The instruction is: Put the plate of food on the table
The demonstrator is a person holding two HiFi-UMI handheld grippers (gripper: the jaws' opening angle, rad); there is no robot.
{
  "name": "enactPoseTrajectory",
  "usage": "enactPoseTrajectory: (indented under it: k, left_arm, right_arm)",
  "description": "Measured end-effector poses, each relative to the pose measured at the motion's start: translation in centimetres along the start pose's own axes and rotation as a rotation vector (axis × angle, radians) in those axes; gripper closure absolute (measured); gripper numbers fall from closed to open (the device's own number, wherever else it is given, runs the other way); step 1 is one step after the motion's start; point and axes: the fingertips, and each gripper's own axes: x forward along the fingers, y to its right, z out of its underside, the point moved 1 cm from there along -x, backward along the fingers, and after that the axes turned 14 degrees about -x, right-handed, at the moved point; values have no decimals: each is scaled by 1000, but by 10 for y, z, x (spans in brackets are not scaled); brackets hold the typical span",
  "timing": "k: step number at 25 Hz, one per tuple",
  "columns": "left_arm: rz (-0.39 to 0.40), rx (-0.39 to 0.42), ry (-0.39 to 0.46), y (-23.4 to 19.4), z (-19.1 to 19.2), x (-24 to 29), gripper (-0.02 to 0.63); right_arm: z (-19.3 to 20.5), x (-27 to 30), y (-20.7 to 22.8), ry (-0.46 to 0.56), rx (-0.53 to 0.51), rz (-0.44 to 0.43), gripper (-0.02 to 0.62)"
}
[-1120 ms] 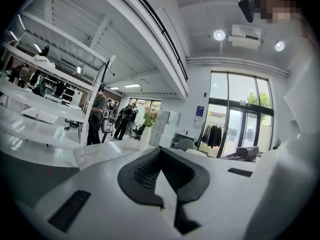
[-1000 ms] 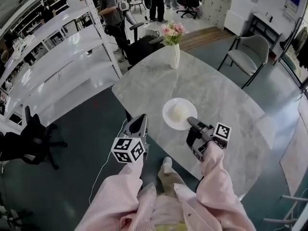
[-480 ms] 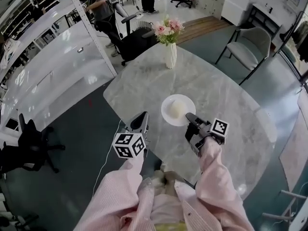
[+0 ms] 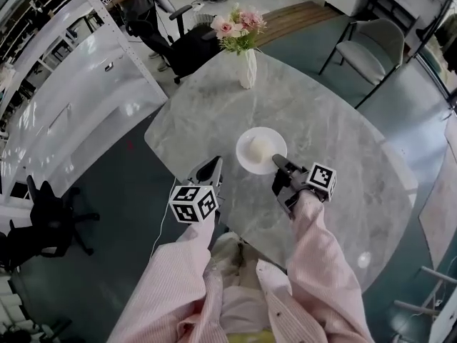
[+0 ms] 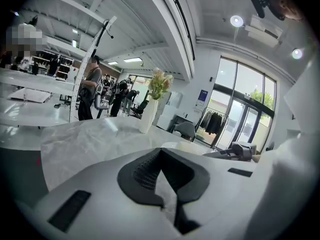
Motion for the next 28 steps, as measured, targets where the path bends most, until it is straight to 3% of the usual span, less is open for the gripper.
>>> enactPoseTrajectory:
  k: [15,28]
  left_arm:
    - [-20,-55,-133,-37,47,44,611]
    - [-6,-70,-171,-39,55,54,611]
  right_arm:
    - [6,24,55,-21,10,139,568]
    - [12,24,67,-43,13,211,568]
